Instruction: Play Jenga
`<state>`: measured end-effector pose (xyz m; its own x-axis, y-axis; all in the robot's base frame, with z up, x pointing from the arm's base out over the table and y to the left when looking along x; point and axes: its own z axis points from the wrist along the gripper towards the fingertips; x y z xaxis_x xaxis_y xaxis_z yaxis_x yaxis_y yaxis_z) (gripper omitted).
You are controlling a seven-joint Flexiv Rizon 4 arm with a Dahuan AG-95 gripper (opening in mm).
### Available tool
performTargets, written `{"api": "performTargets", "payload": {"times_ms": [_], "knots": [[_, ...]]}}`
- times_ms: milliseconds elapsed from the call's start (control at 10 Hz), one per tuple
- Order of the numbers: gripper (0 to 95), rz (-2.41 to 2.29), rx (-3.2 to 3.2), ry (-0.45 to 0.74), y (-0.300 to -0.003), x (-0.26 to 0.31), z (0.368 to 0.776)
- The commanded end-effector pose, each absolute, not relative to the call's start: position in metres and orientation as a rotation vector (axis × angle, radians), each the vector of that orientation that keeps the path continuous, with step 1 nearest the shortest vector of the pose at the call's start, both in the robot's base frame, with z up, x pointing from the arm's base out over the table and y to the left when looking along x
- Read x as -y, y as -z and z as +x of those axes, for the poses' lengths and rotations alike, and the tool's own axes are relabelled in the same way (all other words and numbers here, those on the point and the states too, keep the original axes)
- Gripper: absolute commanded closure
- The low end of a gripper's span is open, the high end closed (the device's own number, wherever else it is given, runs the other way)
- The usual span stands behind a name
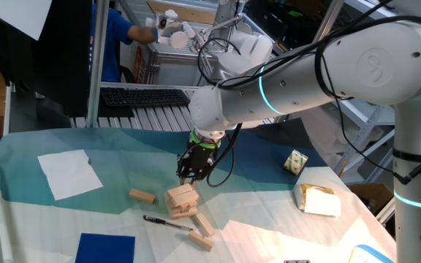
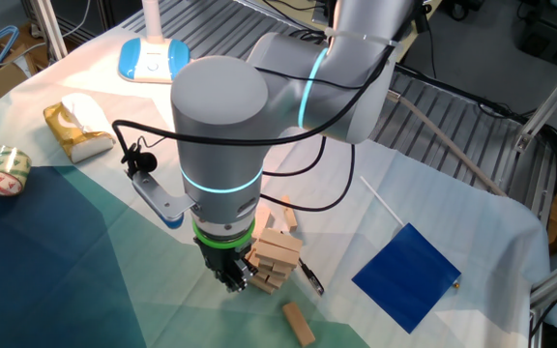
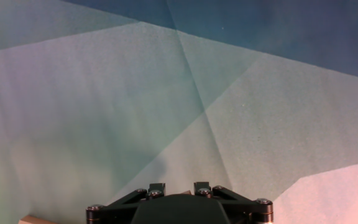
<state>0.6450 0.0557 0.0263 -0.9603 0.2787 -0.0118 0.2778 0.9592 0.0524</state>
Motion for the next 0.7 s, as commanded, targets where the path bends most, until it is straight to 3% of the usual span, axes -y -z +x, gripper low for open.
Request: {"api": "performTargets", "payload": {"times_ms": [100, 700], "knots": [[95.0, 0.434, -3.095, -0.079, -0.0268, -0.055, 0.6451], [95.0, 0.408, -3.106, -0.082, -0.0262, -0.0494, 0.6468]]}}
